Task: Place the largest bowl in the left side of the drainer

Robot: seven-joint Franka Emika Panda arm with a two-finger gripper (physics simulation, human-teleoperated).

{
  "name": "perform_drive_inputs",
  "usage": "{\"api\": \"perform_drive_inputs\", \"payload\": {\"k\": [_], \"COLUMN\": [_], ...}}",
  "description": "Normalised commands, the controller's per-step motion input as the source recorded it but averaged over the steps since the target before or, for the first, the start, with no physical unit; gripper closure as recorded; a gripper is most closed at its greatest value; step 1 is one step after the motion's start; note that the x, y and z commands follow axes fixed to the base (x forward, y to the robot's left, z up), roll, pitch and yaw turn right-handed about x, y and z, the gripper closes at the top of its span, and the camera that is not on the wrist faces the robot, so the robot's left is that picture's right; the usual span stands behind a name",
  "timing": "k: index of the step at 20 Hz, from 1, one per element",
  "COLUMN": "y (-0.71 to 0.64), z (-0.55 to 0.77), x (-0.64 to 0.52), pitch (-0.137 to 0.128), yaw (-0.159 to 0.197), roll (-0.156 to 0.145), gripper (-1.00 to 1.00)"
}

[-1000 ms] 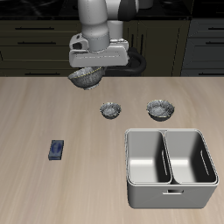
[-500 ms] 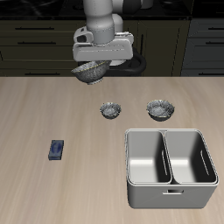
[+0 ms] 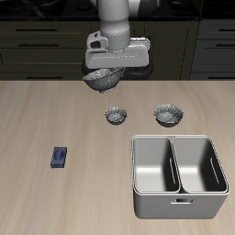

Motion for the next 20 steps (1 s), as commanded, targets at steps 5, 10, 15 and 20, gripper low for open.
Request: {"api": "perform_drive_inputs", "payload": {"k": [5,10,15,20], "y": [0.27,0.25,0.22,0.32], "z": [0.00,0.07,0.11,0.05], "x": [0.17,0.16,0.06,-0.01], "pitch": [0.013,-0.009,-0.008,0.006], "yaw": [0.023,0.021,0.007,0.007], "roll": [0.004,0.007,0.010,0.026], "gripper": [1.00,1.00,1.00,1.00]}}
